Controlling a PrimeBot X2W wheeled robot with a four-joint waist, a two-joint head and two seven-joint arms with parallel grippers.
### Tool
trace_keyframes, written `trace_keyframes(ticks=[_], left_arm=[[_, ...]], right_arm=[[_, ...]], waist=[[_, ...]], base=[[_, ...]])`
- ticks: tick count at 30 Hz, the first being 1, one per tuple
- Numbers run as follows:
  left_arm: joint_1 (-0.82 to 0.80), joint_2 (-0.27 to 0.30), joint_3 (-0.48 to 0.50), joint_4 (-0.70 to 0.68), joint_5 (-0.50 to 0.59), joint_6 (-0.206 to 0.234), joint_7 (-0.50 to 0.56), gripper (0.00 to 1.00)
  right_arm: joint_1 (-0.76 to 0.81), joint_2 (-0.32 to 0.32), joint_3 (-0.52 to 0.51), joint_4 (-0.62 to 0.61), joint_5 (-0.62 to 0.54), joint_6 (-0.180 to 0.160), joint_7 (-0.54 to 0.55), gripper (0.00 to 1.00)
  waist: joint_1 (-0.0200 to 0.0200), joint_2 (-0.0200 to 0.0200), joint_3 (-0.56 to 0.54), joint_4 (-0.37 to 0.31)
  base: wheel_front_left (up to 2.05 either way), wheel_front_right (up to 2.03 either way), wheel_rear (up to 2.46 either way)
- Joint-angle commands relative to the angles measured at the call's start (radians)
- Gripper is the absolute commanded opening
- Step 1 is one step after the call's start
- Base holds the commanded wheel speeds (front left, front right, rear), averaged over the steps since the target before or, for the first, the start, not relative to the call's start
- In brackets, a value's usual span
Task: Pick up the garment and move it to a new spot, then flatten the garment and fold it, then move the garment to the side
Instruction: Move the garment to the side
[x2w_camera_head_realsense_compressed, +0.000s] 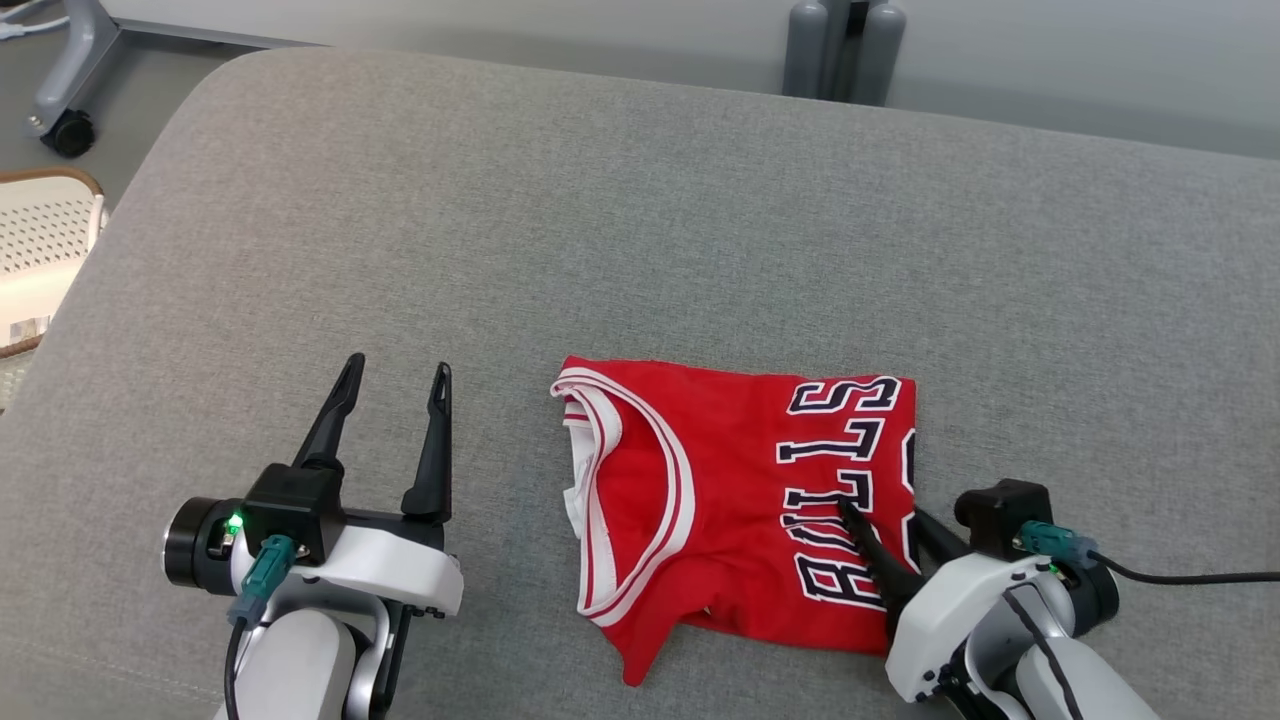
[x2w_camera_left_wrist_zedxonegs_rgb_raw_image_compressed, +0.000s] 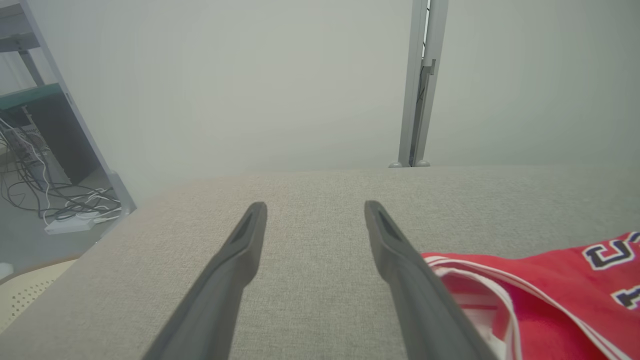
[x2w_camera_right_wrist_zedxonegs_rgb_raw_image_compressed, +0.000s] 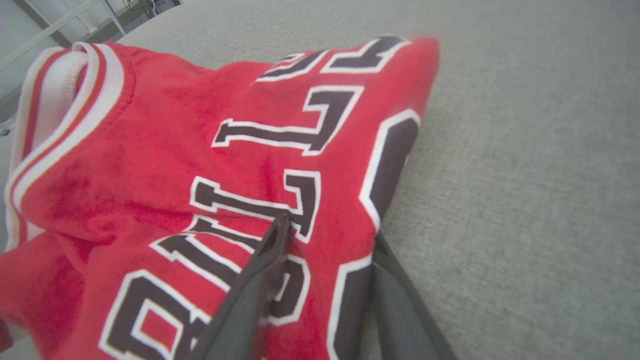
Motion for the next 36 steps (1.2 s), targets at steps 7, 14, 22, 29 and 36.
trace_keyframes(ticks=[7, 14, 22, 29, 36], left_arm=[[-0.019, 0.010, 0.017, -0.001, 0.001, 0.004, -0.008, 1.00], [-0.015, 0.019, 0.028, -0.026, 0.008, 0.007, -0.010, 1.00], [-0.022, 0.046, 0.032, -0.065, 0.027, 0.006, -0.010, 1.00], [-0.068, 0.078, 0.007, -0.088, 0.053, -0.013, 0.020, 1.00], [-0.100, 0.086, -0.010, -0.101, 0.060, -0.020, 0.035, 1.00]], right_arm=[[-0.054, -0.090, 0.031, -0.117, -0.062, 0.000, -0.064, 0.00], [-0.064, -0.281, 0.042, -0.462, -0.138, 0.000, 0.092, 0.00], [-0.030, -0.409, -0.026, -0.671, -0.116, 0.000, 0.232, 0.00], [-0.074, -0.489, -0.106, -0.596, -0.080, 0.000, 0.203, 0.00], [-0.154, -0.534, -0.175, -0.429, -0.045, 0.000, 0.095, 0.00]], waist=[[0.0000, 0.0000, 0.009, -0.059], [0.0000, 0.0000, 0.019, -0.184], [0.0000, 0.0000, 0.051, -0.348], [0.0000, 0.0000, 0.092, -0.425], [0.0000, 0.0000, 0.135, -0.431]], base=[[0.00, 0.00, 0.00], [0.00, 0.00, 0.00], [0.00, 0.00, 0.00], [0.00, 0.00, 0.00], [0.00, 0.00, 0.00]])
